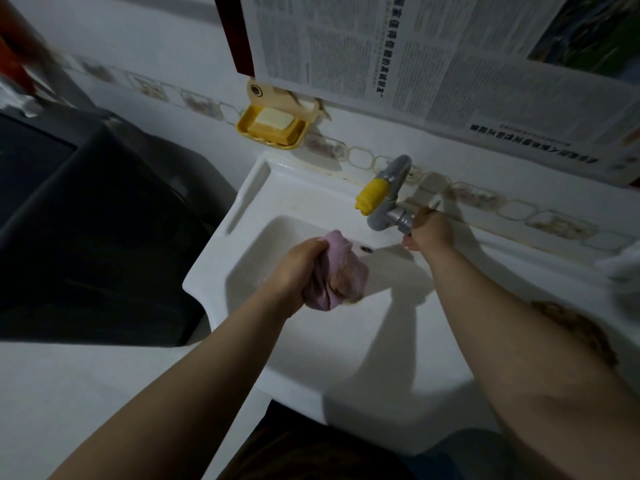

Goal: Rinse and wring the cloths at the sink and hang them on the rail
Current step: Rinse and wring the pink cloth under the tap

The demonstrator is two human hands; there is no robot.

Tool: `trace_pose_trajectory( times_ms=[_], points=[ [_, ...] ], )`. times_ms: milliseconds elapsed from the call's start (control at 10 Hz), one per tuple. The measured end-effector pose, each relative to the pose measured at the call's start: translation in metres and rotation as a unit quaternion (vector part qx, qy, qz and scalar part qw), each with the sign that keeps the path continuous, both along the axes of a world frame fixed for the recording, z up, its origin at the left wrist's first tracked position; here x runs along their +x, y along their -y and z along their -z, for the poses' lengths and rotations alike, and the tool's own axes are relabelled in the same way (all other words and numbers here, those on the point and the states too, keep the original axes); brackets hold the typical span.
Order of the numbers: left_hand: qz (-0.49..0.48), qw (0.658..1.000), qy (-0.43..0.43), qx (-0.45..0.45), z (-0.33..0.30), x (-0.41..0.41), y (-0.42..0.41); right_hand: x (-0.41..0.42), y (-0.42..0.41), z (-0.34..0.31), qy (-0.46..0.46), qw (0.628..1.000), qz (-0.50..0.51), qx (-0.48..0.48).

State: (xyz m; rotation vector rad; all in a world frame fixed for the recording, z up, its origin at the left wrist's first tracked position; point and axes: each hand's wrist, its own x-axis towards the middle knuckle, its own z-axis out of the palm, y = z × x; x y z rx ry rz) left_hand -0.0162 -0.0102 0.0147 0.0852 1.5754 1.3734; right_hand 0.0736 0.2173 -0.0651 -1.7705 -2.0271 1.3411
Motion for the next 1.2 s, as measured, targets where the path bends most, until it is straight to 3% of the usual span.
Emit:
trace_pose_trajectory(
  times_ms=[100,200,700,1100,1200],
  points=[
    [0.007,1.0,-0.004,-0.001,0.001,0.0,0.005,-0.004,0.001,-0.008,-0.018,0.999,0.027,-0.042],
    [0.012,1.0,-0.016,-0.01,0.001,-0.001,0.01,-0.007,-0.002,-0.005,0.018,0.999,0.018,-0.033],
    [-0.006,1.0,0.001,-0.022,0.008,-0.002,0.014,-0.007,-0.001,0.005,-0.049,0.995,0.067,-0.061],
    [-0.014,1.0,0.014,-0.005,0.008,-0.005,0.007,-0.002,0.008,0.002,-0.069,0.995,0.071,-0.032],
    [-0.01,1.0,0.015,-0.006,0.012,-0.007,0.007,-0.004,0.011,-0.001,-0.069,0.991,0.085,-0.081]
  ],
)
